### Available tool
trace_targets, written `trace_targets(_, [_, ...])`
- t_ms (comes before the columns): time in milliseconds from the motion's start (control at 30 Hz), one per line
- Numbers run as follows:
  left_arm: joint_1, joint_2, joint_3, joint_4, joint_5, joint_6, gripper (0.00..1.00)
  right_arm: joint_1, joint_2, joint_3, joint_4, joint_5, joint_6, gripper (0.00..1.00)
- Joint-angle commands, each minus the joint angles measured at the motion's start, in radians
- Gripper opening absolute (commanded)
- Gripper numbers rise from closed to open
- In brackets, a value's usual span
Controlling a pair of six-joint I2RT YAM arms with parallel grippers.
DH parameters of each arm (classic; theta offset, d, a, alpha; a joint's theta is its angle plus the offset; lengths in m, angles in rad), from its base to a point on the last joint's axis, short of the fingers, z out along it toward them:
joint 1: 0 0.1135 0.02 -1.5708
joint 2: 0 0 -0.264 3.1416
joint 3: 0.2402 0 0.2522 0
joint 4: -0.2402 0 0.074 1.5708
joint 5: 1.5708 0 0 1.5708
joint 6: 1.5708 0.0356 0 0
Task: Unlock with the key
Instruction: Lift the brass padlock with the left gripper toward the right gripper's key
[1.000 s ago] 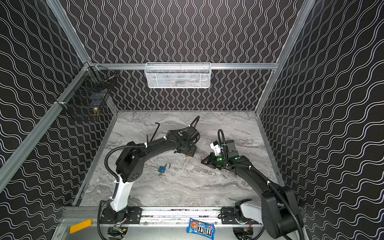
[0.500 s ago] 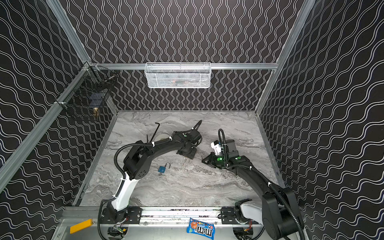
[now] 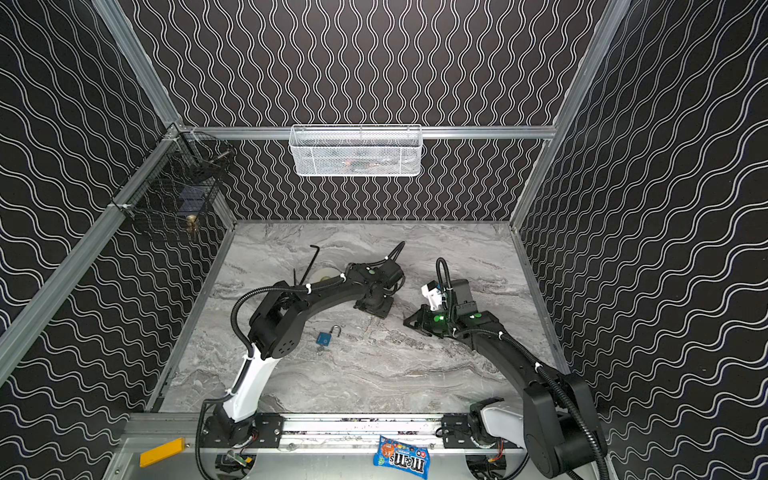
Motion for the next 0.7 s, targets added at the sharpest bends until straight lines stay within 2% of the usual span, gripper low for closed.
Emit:
trace_targets(0, [0.001, 0.026, -0.008, -0.054, -0.055, -0.021, 0.39, -0.001, -0.002, 0.007, 0.011, -0.002, -0.013, 0.0])
trace_targets(300, [0.001, 0.035, -0.019, -0.058, -0.076, -0.037, 0.39, 0.0, -0.007, 0.004, 0.025, -0.01, -0.012, 0.0])
trace_targets(667, [0.0, 0.023, -0.026, -0.072, -0.048, -0.04, 0.36, 0.0, -0.01, 0.001, 0.025, -0.006, -0.012, 0.0])
